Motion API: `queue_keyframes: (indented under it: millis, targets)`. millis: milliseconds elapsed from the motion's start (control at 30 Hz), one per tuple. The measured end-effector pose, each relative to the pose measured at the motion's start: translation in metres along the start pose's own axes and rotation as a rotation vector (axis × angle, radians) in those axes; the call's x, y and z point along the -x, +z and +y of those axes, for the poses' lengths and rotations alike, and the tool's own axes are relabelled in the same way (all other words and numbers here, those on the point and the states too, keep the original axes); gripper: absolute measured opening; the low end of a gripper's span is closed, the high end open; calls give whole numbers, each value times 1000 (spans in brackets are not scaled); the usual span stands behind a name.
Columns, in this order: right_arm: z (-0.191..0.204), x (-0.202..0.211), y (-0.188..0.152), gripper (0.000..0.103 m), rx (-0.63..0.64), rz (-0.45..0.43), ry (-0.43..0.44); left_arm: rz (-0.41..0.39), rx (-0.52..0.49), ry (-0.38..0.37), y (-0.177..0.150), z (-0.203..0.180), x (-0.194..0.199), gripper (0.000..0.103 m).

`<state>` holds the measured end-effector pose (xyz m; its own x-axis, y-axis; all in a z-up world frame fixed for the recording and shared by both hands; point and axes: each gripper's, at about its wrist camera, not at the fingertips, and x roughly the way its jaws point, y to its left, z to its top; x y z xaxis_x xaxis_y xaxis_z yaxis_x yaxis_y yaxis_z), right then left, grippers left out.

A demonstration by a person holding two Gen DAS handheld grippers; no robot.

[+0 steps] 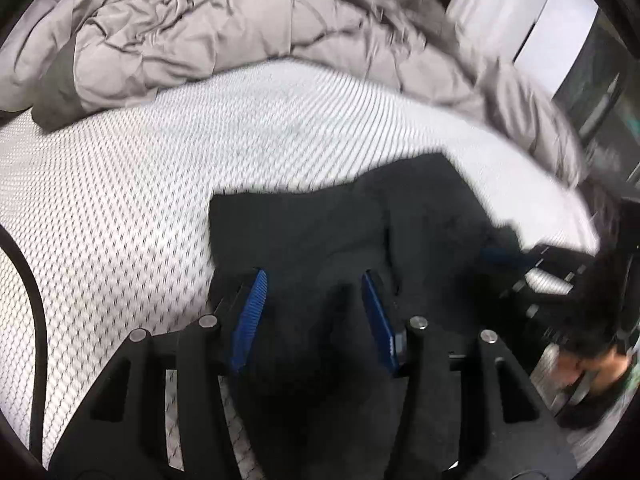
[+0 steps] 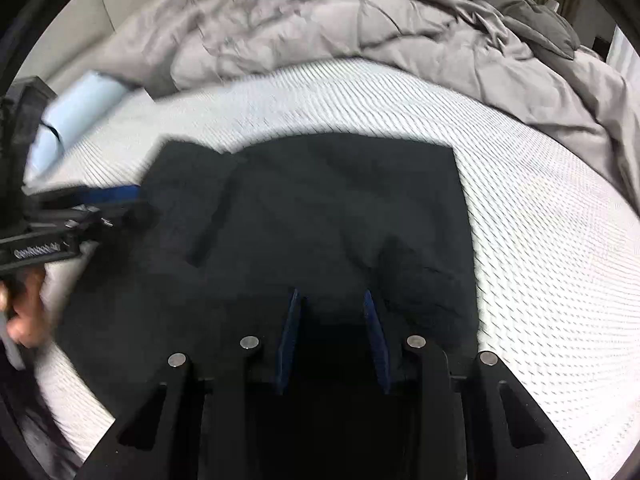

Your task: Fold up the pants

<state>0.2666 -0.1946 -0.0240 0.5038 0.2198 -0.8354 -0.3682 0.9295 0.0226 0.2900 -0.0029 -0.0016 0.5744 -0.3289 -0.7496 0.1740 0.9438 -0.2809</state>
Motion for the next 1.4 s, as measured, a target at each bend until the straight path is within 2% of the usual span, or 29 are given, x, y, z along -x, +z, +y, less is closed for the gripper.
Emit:
queue_keyframes:
  millis: [67, 167, 233, 267, 333, 367, 433, 467, 533, 600, 667, 700, 733, 800, 833, 900, 967, 1000, 1067, 1167, 1267, 1333, 1400]
  targets:
    - [10, -1, 16, 36, -21, -51, 27, -29, 33, 26, 8, 3, -4, 47]
    - [20, -19, 32, 36, -64, -65, 65, 24, 120, 23, 12, 14, -27, 47]
    - [26, -43, 36, 36, -58, 8, 28, 51, 94, 55, 11, 14, -39, 48]
    - [30, -53, 32, 36, -25, 36, 9, 51, 44, 79, 8, 9, -40, 49]
    - [28, -52, 27, 36, 18, 38, -15, 47, -1, 107, 6, 7, -38, 55]
    - [28, -47, 26, 36, 34, 46, -47, 48, 1, 115, 4, 7, -35, 57]
    - [16, -33, 14, 36, 63, 51, -167, 50, 46, 121, -1, 12, -28, 56]
    - [11, -26, 8, 36, 72, 44, -194, 48, 71, 147, -5, 12, -20, 53]
    - [6, -14, 1, 36, 68, 15, -144, -3, 62, 160, -16, 6, 3, 46]
    - [9, 3, -3, 38, 55, -36, -105, -45, 13, 102, -31, -9, 23, 46]
    - [17, 19, -10, 42, 69, -77, -2, -37, -86, 77, -45, -30, 29, 46]
    - [25, 19, -12, 45, 79, -76, 57, -17, -123, 66, -51, -37, 24, 46]
    - [33, 12, -11, 45, 86, -60, 79, 15, -138, 54, -55, -41, 15, 46]
    - [47, -11, -14, 45, 130, 11, 69, 42, -156, 65, -62, -42, 3, 47]
    - [53, -21, -17, 45, 167, 31, 24, 35, -168, 62, -65, -41, 4, 48]
    - [54, -19, -24, 48, 212, 19, -48, 32, -173, 74, -69, -37, 11, 52]
    - [41, -9, -31, 48, 229, 17, -158, 28, -174, 147, -80, -26, 22, 52]
    - [32, -7, -35, 47, 223, 17, -169, 18, -176, 176, -85, -21, 29, 52]
    - [15, 4, -43, 48, 183, -11, -105, -2, -134, 174, -93, -13, 41, 52]
    - [15, 21, -44, 48, 127, -53, -64, -31, -113, 55, -95, -14, 58, 52]
    - [32, 29, -43, 48, 108, -72, 107, -40, -190, -11, -100, -39, 59, 52]
    - [55, 17, -47, 48, 178, -39, 108, 30, -274, -20, -106, -57, 42, 52]
    - [65, 2, -52, 48, 249, 5, 54, 49, -349, 48, -118, -67, 32, 52]
